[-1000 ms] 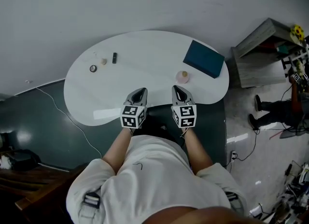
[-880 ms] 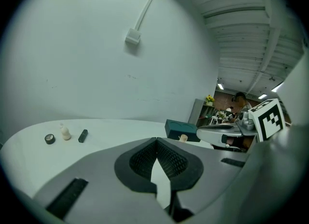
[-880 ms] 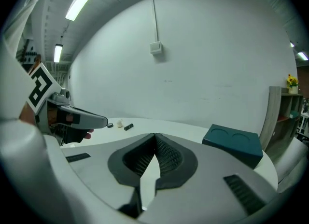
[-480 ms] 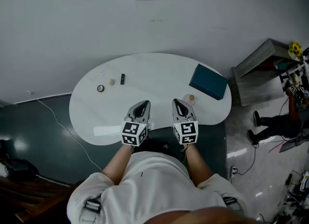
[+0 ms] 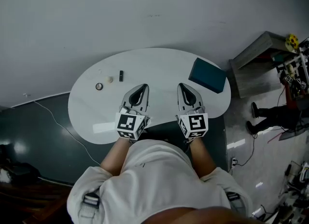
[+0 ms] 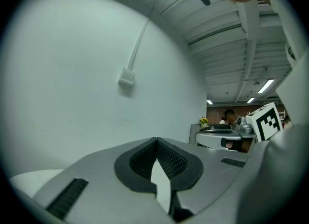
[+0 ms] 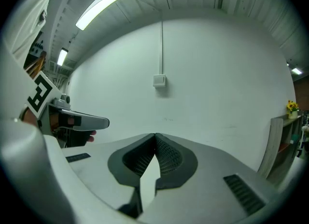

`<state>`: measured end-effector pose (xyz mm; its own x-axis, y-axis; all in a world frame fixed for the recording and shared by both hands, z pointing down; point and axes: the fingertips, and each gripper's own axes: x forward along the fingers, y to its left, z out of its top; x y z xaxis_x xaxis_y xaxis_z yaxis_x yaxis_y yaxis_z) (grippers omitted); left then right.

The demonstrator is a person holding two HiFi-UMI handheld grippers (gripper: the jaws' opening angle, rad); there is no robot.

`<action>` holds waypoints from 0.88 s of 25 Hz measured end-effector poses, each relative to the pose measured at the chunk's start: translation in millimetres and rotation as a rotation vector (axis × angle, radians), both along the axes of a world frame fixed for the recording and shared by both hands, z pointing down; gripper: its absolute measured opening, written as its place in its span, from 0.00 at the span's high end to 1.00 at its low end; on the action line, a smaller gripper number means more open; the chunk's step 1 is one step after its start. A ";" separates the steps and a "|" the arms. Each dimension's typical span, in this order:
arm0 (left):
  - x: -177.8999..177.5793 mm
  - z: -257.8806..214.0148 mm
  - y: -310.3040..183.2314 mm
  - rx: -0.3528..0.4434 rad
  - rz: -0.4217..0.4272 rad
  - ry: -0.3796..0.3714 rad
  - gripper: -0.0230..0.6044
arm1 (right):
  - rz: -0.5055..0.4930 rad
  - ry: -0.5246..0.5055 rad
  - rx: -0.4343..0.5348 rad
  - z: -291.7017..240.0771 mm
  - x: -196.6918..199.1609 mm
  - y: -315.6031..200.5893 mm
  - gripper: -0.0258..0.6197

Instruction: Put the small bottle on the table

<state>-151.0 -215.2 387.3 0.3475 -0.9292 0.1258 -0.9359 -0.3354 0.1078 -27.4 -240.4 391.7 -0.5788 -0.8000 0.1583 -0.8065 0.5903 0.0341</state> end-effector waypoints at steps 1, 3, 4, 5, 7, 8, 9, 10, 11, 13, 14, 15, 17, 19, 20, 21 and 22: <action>0.3 -3.7 -2.1 0.009 0.004 -0.002 0.94 | 0.007 -0.002 0.007 -4.0 1.3 0.5 0.96; -1.2 -11.4 -7.4 0.027 0.008 -0.006 0.94 | 0.017 -0.009 0.021 -12.0 0.5 -0.5 0.96; -1.8 -14.9 -10.0 0.037 0.009 -0.006 0.94 | 0.020 -0.010 0.030 -15.8 -0.5 -1.6 0.96; -1.3 -17.7 -12.4 0.047 0.009 -0.004 0.94 | 0.022 -0.010 0.039 -19.1 -0.7 -3.0 0.96; 3.7 -21.2 -17.0 0.062 0.015 -0.001 0.94 | 0.027 -0.007 0.051 -23.4 1.2 -6.3 0.96; 6.7 -22.3 -19.2 0.069 0.020 -0.002 0.94 | 0.031 -0.005 0.055 -24.5 2.6 -8.1 0.96; 9.2 -23.1 -20.9 0.075 0.024 -0.004 0.94 | 0.036 -0.003 0.058 -24.9 4.0 -9.5 0.96; 11.2 -23.5 -22.3 0.078 0.029 -0.006 0.94 | 0.042 -0.002 0.059 -25.1 5.4 -10.7 0.96; 12.8 -23.7 -23.3 0.080 0.034 -0.006 0.94 | 0.048 -0.002 0.059 -25.2 6.8 -11.5 0.96; 15.5 -23.9 -24.6 0.082 0.041 -0.006 0.94 | 0.057 0.001 0.059 -25.4 9.2 -12.4 0.96; 16.5 -24.0 -24.7 0.083 0.044 -0.007 0.94 | 0.059 0.003 0.058 -25.6 10.0 -12.3 0.96; 17.3 -24.1 -24.5 0.084 0.046 -0.009 0.94 | 0.062 0.006 0.058 -25.7 10.4 -11.8 0.96; 19.0 -24.4 -24.3 0.084 0.051 -0.011 0.94 | 0.066 0.008 0.057 -26.3 10.9 -10.9 0.96; 20.7 -23.9 -24.5 0.083 0.057 -0.011 0.94 | 0.070 0.008 0.057 -26.8 11.1 -10.6 0.96; 21.2 -23.5 -24.6 0.083 0.060 -0.012 0.94 | 0.073 0.007 0.058 -27.2 11.2 -10.4 0.96; 21.7 -23.1 -24.4 0.081 0.064 -0.012 0.94 | 0.078 0.007 0.059 -28.0 11.4 -10.3 0.96; 22.2 -23.0 -24.3 0.080 0.068 -0.011 0.94 | 0.084 0.007 0.060 -28.8 12.2 -10.2 0.96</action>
